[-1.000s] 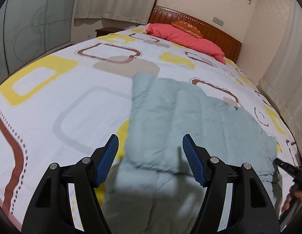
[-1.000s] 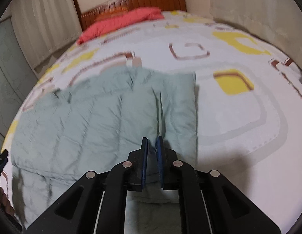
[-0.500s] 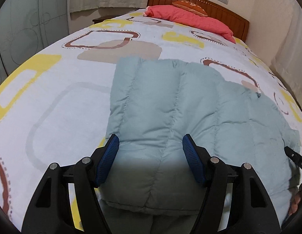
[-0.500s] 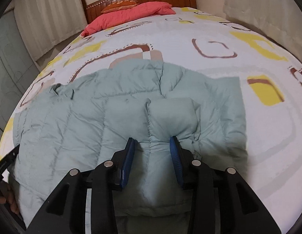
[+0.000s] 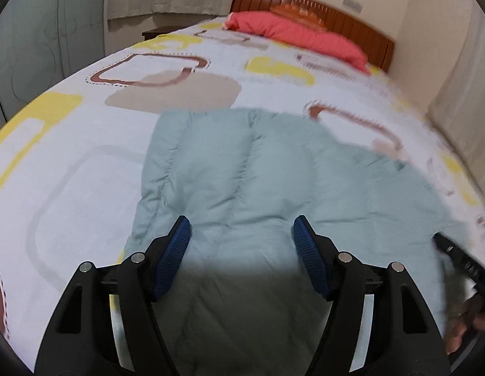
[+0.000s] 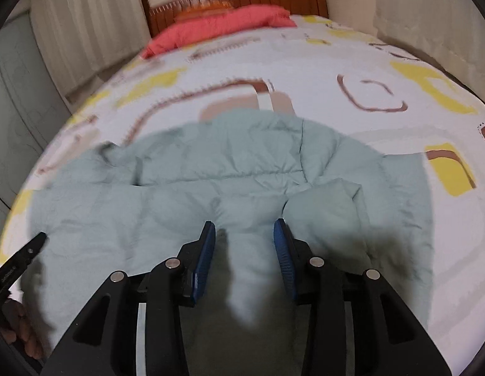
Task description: Fold large clothes
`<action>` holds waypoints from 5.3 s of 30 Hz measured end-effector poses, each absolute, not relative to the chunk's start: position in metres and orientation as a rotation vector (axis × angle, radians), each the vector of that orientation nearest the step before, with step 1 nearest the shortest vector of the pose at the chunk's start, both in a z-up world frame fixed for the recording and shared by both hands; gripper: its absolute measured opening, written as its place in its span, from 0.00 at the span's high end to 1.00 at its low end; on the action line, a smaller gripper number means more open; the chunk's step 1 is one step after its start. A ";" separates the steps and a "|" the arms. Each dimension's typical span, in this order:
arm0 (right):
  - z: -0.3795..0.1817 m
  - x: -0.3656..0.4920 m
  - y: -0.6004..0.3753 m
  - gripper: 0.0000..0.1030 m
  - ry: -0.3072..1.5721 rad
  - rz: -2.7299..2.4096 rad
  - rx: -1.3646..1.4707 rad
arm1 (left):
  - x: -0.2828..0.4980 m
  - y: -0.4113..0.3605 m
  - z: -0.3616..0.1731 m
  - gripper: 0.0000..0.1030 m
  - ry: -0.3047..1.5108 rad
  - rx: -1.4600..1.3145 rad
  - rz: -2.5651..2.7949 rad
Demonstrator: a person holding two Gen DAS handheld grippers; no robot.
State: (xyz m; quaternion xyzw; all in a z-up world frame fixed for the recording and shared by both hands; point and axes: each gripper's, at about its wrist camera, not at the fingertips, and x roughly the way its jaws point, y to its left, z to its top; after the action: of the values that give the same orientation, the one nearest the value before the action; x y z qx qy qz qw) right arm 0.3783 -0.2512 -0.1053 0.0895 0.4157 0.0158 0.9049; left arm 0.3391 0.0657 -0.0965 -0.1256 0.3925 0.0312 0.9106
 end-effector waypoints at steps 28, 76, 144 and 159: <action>-0.100 0.156 -0.343 0.40 0.868 -0.105 0.300 | 0.138 0.159 -0.117 0.30 0.909 -0.637 0.114; -0.103 0.019 -0.341 0.93 0.758 0.114 0.653 | 0.010 0.155 -0.096 0.94 0.754 -0.886 -0.115; -0.087 0.356 -0.278 0.44 0.783 0.037 0.327 | 0.339 0.111 -0.070 0.36 0.749 -0.415 -0.013; -0.133 0.403 -0.231 0.46 0.885 0.014 0.178 | 0.390 0.096 -0.119 0.36 0.847 -0.277 0.086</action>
State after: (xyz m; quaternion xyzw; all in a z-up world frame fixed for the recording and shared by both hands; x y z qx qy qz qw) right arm 0.4033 -0.2305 -0.1333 0.0859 0.4276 0.0065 0.8999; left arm 0.3897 0.0965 -0.1188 -0.1340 0.4096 0.0416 0.9014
